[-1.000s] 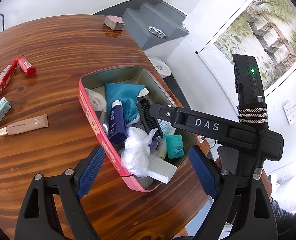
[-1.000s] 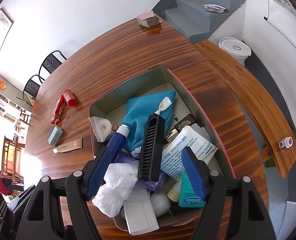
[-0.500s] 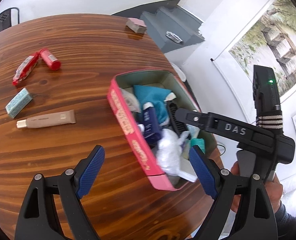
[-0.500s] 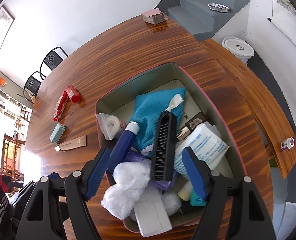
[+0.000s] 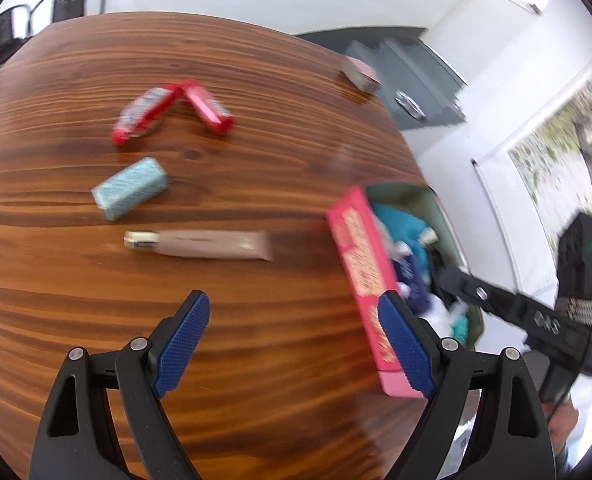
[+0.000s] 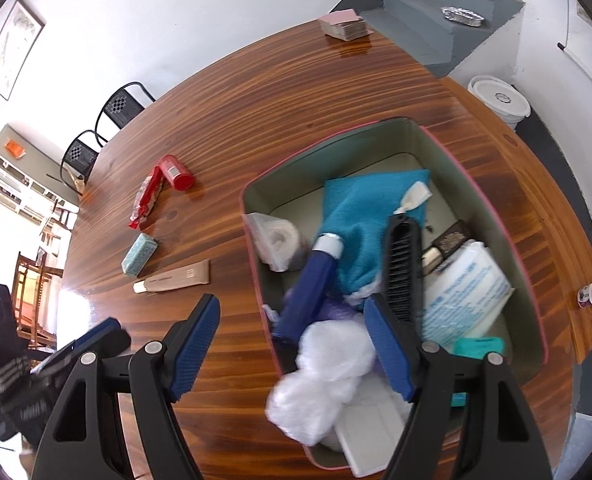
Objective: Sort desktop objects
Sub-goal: 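Move both open tools over the light-blue box and beige tube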
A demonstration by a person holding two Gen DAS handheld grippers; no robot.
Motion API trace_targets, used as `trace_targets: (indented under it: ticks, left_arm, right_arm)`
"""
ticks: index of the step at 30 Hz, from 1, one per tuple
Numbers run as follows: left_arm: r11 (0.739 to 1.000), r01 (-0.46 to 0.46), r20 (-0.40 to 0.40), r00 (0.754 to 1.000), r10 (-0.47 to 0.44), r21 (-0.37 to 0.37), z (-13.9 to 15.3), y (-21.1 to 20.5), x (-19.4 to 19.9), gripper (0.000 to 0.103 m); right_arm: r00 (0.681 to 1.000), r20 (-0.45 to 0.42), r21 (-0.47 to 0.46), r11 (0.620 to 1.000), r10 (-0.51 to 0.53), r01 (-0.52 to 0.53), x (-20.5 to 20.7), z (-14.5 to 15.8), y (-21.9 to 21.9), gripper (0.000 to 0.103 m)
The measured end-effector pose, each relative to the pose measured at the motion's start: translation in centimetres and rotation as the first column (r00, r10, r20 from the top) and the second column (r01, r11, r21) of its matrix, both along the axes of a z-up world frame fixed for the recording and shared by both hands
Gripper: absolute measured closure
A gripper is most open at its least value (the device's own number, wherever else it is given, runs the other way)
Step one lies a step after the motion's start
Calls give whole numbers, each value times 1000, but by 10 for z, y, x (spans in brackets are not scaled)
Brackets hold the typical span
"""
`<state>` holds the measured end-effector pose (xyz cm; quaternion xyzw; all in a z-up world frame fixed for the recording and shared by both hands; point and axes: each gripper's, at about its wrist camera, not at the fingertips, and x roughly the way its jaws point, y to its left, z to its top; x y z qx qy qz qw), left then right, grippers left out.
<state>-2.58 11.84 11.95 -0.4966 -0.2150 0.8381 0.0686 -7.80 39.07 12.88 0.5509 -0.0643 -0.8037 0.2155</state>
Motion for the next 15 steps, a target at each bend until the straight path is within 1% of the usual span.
trace_targets:
  ticks: [6, 8, 11, 15]
  left_arm:
    - [995, -89, 17, 996, 89, -43, -12, -51, -14, 14]
    - [992, -101, 20, 994, 103, -78, -16, -63, -21, 14]
    - [987, -98, 20, 995, 102, -128, -21, -77, -34, 14]
    - [980, -50, 8, 999, 53, -191, -28, -85, -52, 14]
  right_arm:
    - [998, 20, -11, 999, 52, -52, 6, -4, -32, 25]
    - [997, 29, -13, 997, 72, -72, 8, -7, -44, 25]
    - [991, 50, -12, 992, 122, -122, 12, -12, -64, 24]
    - [982, 71, -6, 984, 176, -176, 22, -21, -89, 24]
